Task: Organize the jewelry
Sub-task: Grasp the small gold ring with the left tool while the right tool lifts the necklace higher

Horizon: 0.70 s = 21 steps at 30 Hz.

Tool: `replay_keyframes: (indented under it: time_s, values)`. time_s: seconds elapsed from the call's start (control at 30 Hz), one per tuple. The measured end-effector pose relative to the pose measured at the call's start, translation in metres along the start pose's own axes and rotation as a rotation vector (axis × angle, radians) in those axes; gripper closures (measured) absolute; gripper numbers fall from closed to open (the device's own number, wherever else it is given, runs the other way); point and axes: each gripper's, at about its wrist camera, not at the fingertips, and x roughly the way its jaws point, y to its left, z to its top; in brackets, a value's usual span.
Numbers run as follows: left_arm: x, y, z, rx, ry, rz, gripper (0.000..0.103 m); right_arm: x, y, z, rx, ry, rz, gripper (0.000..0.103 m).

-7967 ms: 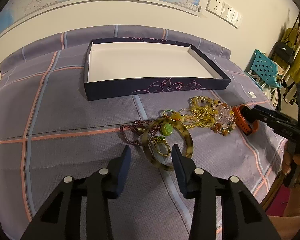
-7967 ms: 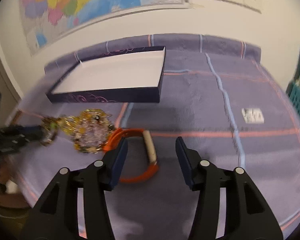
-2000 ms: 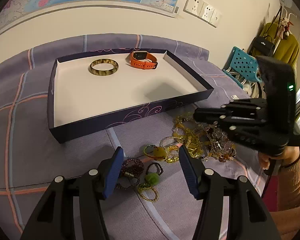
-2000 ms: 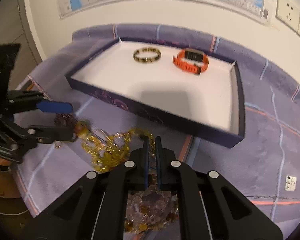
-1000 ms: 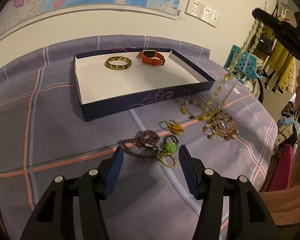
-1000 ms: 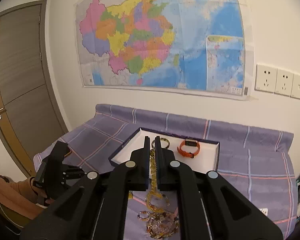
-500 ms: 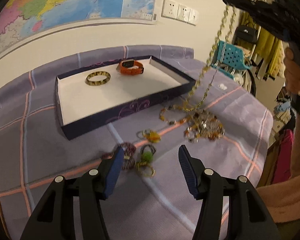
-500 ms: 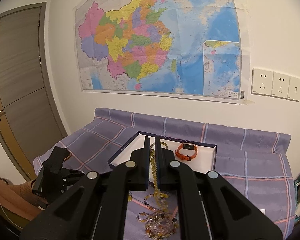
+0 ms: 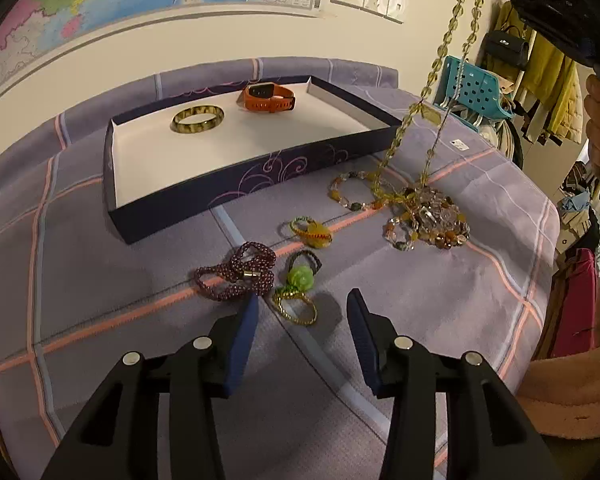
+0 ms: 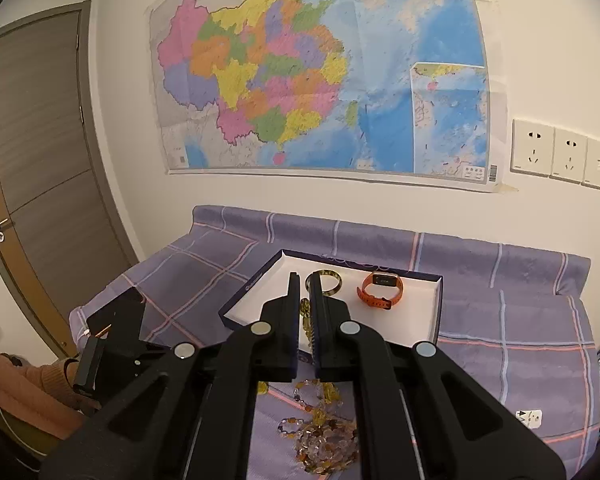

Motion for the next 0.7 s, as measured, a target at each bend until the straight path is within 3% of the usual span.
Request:
replay_keyframes:
  time_s: [0.2,0.7]
  values:
    - [0.002,0.004,0.001,-0.006,0.007,0.045,0.091,0.005,0.000,-0.002,0.003,0.014,0.008,0.098]
    - [-0.017,0.006,0.007,-0.030,-0.039,0.024,0.095,-0.004,0.005,0.014,-0.018,-0.032,0.001,0.098]
